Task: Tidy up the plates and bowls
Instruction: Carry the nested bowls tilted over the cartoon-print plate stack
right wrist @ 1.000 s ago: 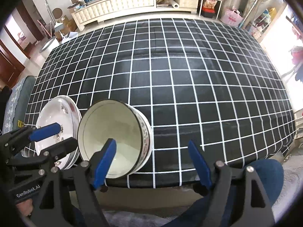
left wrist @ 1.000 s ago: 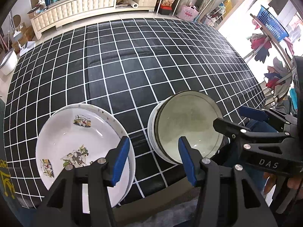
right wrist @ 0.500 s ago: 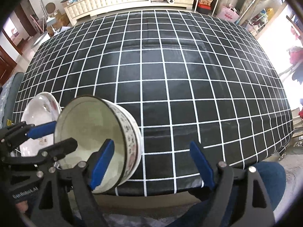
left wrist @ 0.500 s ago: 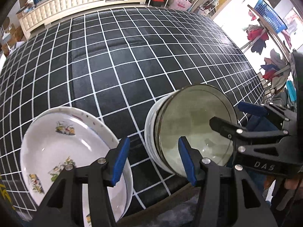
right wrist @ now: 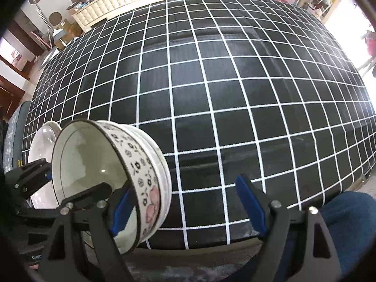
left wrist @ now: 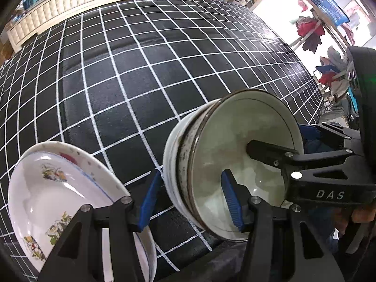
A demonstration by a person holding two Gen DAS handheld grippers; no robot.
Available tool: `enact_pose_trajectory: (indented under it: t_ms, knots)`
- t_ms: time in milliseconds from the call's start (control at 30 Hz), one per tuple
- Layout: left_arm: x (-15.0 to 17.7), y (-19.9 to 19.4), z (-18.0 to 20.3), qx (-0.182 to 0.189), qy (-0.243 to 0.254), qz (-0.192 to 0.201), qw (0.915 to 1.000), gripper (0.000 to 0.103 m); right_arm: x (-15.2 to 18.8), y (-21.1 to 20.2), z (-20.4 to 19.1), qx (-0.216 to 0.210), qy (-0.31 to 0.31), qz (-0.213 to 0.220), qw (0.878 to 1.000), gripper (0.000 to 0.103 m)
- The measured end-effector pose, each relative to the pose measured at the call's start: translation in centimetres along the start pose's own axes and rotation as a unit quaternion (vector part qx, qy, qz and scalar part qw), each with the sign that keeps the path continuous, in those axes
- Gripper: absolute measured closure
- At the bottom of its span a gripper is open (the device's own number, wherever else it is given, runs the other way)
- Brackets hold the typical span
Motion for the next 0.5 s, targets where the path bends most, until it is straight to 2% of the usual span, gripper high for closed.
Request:
enact_pose_trajectory:
  t_ms: [233, 300, 367, 467, 500]
  knots:
    - [-0.3, 1.3, 0.3, 0.019, 0.001, -0.011, 0.9998, 0.052, 0.4, 0.6, 0.1, -0.043, 0.019, -0.016, 0.999, 0.023]
    - [-0.3, 1.5, 0.2, 0.021, 0.001, -0.013, 0.9997, 0.052, 0.4, 0.7, -0.1, -0.059, 0.018, -0.021, 0.998, 0.028]
    - [-0.2, 1.2, 0.1, 0.021, 0.002, -0.014, 0.9997, 0.052, 0.6, 0.7, -0.5, -0.08, 0.017, -0.029, 0.996, 0.04]
    - [-0.2, 1.0, 0.1, 0.012, 0.011, -0.017, 0.9997, 0.052, 0.7, 1.1, -1.0, -0.087, 0.013, -0.042, 0.995, 0.05]
    - [-0.1, 1.0, 0.2, 0.006, 0.016, -0.019, 0.9997, 0.052, 0.8, 1.1, -1.3, -0.093, 0.017, -0.045, 0.995, 0.05]
Point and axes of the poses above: each gripper's, at about its wrist camera, not at the fingertips, and y roughly the way its jaws point, z to its right, x to its underside, the point moved 8 cm from there along y, roughly the way its jaws point, and after that the axes turned 8 degrees about x, right-handed, at the moved point
